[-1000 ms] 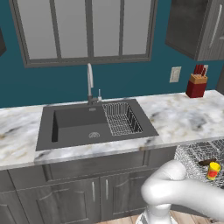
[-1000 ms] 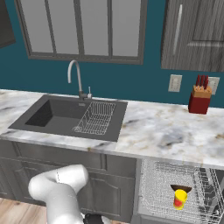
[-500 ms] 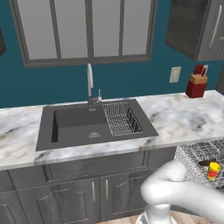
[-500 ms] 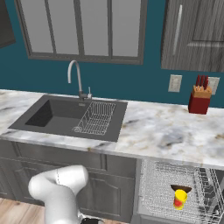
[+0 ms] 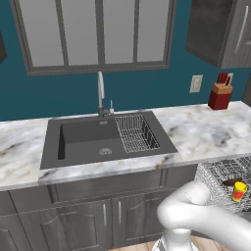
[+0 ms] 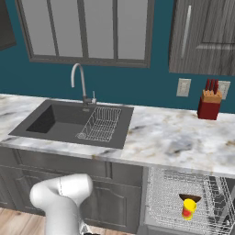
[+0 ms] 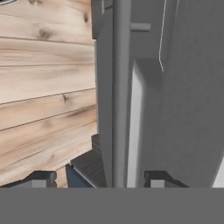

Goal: Pick up the cup and bowl from the counter, place them in the dishwasher, and close the dishwasher door.

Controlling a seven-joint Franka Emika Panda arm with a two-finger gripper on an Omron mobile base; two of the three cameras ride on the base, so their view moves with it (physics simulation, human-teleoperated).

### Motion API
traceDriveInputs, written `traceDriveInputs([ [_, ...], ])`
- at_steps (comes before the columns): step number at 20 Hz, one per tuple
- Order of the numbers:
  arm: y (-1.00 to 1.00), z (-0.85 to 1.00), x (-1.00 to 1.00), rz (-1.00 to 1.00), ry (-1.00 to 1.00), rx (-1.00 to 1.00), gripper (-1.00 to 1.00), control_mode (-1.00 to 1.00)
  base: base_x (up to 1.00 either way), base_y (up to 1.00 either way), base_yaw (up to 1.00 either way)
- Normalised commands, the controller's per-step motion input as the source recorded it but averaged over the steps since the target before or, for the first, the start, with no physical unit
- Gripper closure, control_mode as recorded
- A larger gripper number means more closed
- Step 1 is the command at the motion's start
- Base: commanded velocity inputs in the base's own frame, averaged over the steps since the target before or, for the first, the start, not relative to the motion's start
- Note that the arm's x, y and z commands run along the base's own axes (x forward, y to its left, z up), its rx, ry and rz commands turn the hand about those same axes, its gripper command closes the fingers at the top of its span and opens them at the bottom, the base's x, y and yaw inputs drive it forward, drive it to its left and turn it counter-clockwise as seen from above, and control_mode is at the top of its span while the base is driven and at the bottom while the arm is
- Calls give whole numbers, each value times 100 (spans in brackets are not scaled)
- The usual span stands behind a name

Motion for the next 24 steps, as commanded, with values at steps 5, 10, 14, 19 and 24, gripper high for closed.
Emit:
traceDriveInputs([
  [5, -100, 8, 96, 38, -27, 19, -100, -100, 0, 0, 0],
  [10, -100, 19, 100, 30, -24, 20, -100, -100, 0, 0, 0],
  [14, -100, 18, 100, 26, -24, 16, -100, -100, 0, 0, 0],
  [19, -100, 5, 100, 25, -26, 7, -100, -100, 0, 0, 0],
  [24, -100, 0, 100, 23, -28, 2, -100, -100, 0, 0, 0],
])
